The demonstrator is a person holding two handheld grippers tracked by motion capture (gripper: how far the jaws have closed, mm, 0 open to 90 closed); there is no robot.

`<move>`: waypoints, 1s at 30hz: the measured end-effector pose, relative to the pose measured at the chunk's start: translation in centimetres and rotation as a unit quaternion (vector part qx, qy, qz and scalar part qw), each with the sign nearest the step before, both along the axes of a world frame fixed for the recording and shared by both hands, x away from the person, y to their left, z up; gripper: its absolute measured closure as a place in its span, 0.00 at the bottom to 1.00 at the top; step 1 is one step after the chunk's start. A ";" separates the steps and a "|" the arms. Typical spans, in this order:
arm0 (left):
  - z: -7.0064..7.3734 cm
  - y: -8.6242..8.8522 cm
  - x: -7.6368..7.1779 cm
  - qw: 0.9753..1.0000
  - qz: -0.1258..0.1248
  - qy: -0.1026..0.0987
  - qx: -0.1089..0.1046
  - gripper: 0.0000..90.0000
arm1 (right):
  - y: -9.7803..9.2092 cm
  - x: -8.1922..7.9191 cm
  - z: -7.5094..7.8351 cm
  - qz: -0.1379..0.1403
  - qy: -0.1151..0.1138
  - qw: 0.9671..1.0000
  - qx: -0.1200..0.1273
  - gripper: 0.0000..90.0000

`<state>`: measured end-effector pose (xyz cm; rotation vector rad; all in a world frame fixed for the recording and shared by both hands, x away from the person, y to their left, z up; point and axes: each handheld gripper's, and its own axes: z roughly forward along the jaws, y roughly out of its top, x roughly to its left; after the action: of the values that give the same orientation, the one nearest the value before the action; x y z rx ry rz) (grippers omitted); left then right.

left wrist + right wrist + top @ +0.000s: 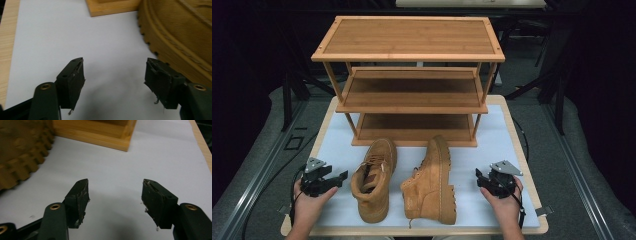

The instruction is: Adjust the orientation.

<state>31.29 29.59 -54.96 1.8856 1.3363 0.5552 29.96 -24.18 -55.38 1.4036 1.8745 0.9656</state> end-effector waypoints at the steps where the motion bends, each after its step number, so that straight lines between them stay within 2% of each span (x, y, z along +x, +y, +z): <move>1: 0.0 -0.2 -0.2 1.000 -0.004 0.003 -0.003 0.36 | 0.2 -0.3 0.1 0.005 -0.003 1.000 -0.003 0.43; 3: -0.1 -0.3 -0.3 1.000 -0.007 0.007 -0.009 0.37 | 0.4 -0.6 0.1 0.011 -0.005 1.000 -0.002 0.44; 4: -0.2 -0.4 -0.5 1.000 -0.009 0.019 -0.018 0.38 | 0.6 -0.9 0.2 0.005 -0.009 1.000 -0.010 0.47; 5: -0.3 -0.5 -0.6 0.999 -0.008 0.023 -0.026 0.38 | 0.5 -0.9 0.2 0.022 -0.010 1.000 0.003 0.47; 6: -0.3 -0.5 -0.7 0.999 -0.008 0.025 -0.031 0.38 | 0.6 -1.1 0.3 0.000 -0.011 1.000 -0.008 0.48; 7: -0.2 -0.6 -0.7 0.999 -0.011 0.025 -0.032 0.39 | 0.5 -1.1 0.3 0.010 -0.016 1.000 0.004 0.48; 11: -0.3 -1.1 -0.9 1.000 -0.013 0.020 -0.016 0.45 | 0.3 -1.2 0.3 0.003 -0.014 1.000 0.015 0.49; 14: -0.2 -1.3 -1.0 1.000 -0.017 0.016 -0.018 0.47 | 0.2 -1.0 0.2 0.001 -0.001 1.000 0.031 0.51; 16: -0.1 -1.4 -1.0 1.000 -0.019 0.014 -0.018 0.47 | 0.2 -0.9 0.1 0.004 -0.003 0.999 0.034 0.51; 18: -0.1 -1.3 -1.0 0.999 -0.017 0.017 -0.023 0.47 | 0.1 -0.9 0.0 -0.004 0.016 0.999 0.036 0.52; 20: -0.1 -1.3 -1.0 0.999 -0.019 0.018 -0.026 0.47 | 0.1 -0.9 -0.1 -0.006 0.020 0.999 0.042 0.53; 22: 0.1 -1.1 -1.1 0.999 -0.019 0.028 -0.041 0.49 | -0.1 -0.8 -0.2 -0.003 0.028 0.998 0.059 0.54; 23: 0.1 -1.1 -1.1 0.999 -0.019 0.028 -0.041 0.49 | -0.1 -0.8 -0.2 -0.003 0.028 0.998 0.059 0.54; 25: 0.4 -1.1 -1.2 0.997 -0.025 0.037 -0.062 0.51 | 0.0 -0.8 -0.2 -0.001 0.026 0.998 0.061 0.54; 27: 0.6 -1.2 -1.3 0.996 -0.029 0.037 -0.072 0.53 | 0.0 -0.9 -0.2 -0.001 0.024 0.998 0.062 0.54; 30: 1.3 -1.4 -1.5 0.996 -0.035 0.035 -0.071 0.55 | 0.0 -0.9 -0.1 -0.001 0.024 0.998 0.064 0.55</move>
<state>29.76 28.18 -53.70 1.8423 1.3138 0.3530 29.05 -24.17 -55.49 1.5155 1.8744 1.0756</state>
